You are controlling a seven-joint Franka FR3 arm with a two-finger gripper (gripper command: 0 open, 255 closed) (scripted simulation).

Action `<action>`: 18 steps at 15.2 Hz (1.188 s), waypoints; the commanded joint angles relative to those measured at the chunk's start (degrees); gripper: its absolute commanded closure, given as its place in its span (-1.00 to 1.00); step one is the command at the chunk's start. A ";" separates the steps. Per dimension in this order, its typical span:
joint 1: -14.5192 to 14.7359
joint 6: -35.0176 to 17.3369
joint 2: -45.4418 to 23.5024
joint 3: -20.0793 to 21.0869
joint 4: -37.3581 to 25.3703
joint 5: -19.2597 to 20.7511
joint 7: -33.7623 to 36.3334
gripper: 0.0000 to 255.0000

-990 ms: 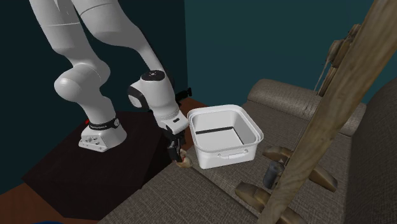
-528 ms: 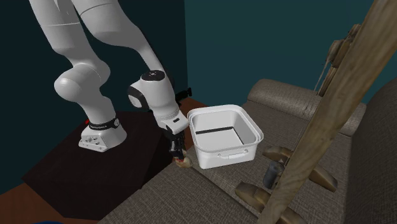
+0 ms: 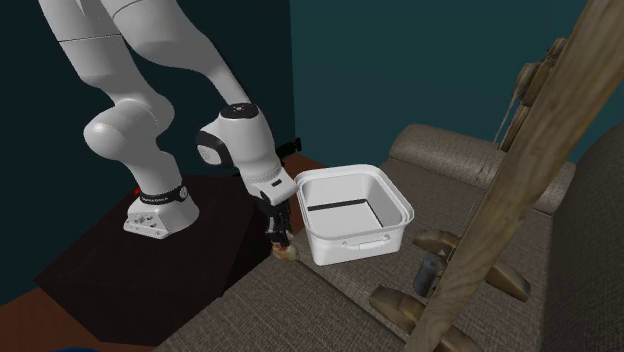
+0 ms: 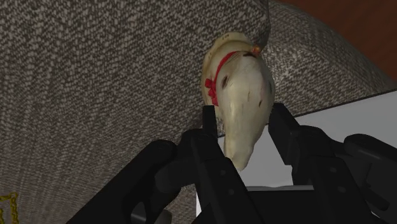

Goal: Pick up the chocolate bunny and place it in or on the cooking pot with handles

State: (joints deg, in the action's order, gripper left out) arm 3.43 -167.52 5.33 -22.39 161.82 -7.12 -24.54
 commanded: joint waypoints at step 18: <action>-7.31 20.36 17.75 5.41 -3.06 12.48 9.88 1.00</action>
State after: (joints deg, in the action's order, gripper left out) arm -3.77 -148.27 22.35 -17.21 159.11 5.21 -14.89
